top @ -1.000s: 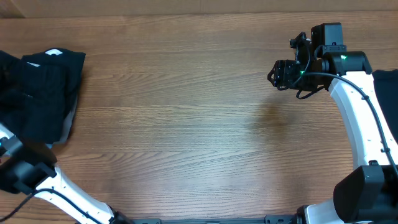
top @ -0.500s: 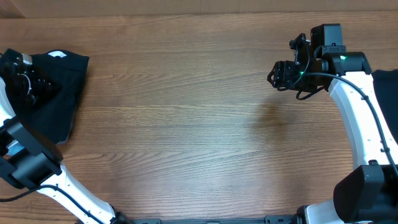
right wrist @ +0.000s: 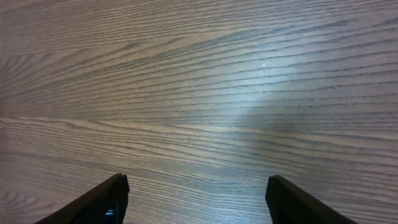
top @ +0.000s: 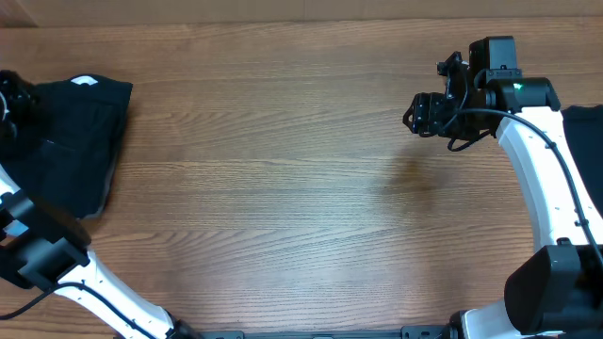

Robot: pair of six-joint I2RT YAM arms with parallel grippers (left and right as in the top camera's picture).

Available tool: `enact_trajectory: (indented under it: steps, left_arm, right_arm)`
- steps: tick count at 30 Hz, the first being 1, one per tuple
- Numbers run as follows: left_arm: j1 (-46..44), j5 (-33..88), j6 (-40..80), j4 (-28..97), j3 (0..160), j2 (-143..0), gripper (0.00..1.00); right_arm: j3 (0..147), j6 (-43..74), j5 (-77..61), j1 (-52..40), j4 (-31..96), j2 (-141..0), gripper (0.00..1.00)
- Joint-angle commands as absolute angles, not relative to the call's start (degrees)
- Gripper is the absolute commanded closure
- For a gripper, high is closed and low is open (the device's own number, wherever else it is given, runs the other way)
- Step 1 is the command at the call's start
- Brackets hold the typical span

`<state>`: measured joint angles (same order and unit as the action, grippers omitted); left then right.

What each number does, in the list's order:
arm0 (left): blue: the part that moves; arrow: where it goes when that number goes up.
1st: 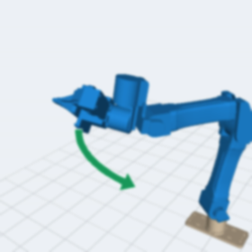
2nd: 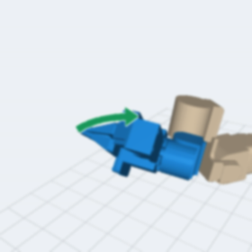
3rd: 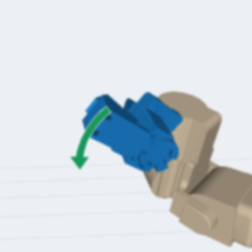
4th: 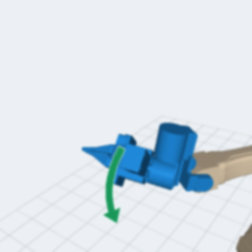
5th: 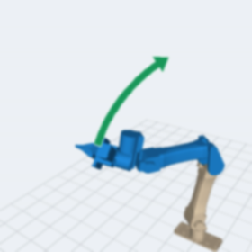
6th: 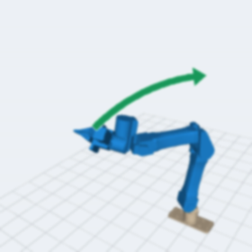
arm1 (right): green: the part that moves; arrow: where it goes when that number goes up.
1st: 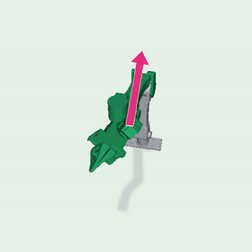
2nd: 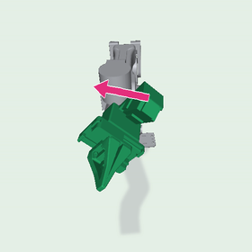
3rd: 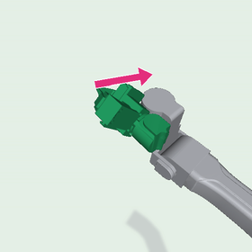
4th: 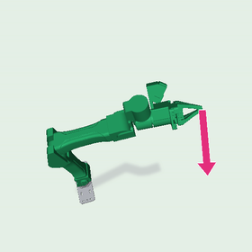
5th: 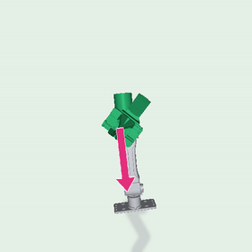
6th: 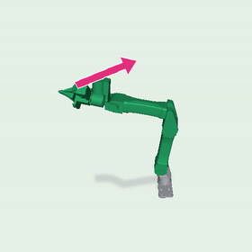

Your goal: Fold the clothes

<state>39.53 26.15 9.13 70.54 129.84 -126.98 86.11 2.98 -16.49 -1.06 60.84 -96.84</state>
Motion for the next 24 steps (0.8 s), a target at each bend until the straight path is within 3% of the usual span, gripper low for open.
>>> enact_trajectory:
  steps: [1,9,13,17,18,19,20,21,22,24]
  left_arm:
    - [42.89,16.01,13.78,70.15,129.88,-126.63,0.96]
    - [47.66,13.72,13.8,67.4,122.89,-126.76,0.96]
    - [47.64,19.25,13.76,68.77,129.93,-124.29,0.96]
    - [47.48,20.32,16.86,69.17,134.5,-116.6,0.81]
    - [47.2,22.37,16.95,69.49,134.47,-114.98,0.74]
    - [46.83,24.14,16.95,70.04,134.47,-113.99,0.6]
    - [46.3,25.8,16.97,70.35,134.47,-113.36,0.4]
    - [45.63,26.89,16.97,70.54,134.47,-113.16,0.13]
    - [44.53,27.09,16.97,71.22,134.37,-113.19,0.0]
    - [42.74,26.76,16.93,73.1,134.21,-113.23,0.0]
  right_arm:
    - [85.8,2.59,-16.47,-0.95,60.53,-97.21,0.24]
    - [85.78,2.59,-16.49,-0.95,60.55,-97.21,0.24]
    - [85.78,1.08,-15.88,-0.95,60.62,-97.21,0.23]
    - [85.78,1.13,-15.14,-0.91,59.79,-97.21,0.17]
    - [85.78,1.23,-13.98,-0.69,59.37,-97.21,0.11]
    - [85.78,2.0,-11.99,-0.32,58.7,-97.21,0.02]
    - [85.78,2.0,-10.85,0.01,58.24,-97.21,0.0]
    - [85.78,1.98,-9.47,0.36,57.8,-97.21,0.0]
    - [85.78,1.96,-7.81,0.6,57.52,-97.21,0.0]
    - [85.78,1.96,-4.97,0.84,57.54,-97.21,0.0]
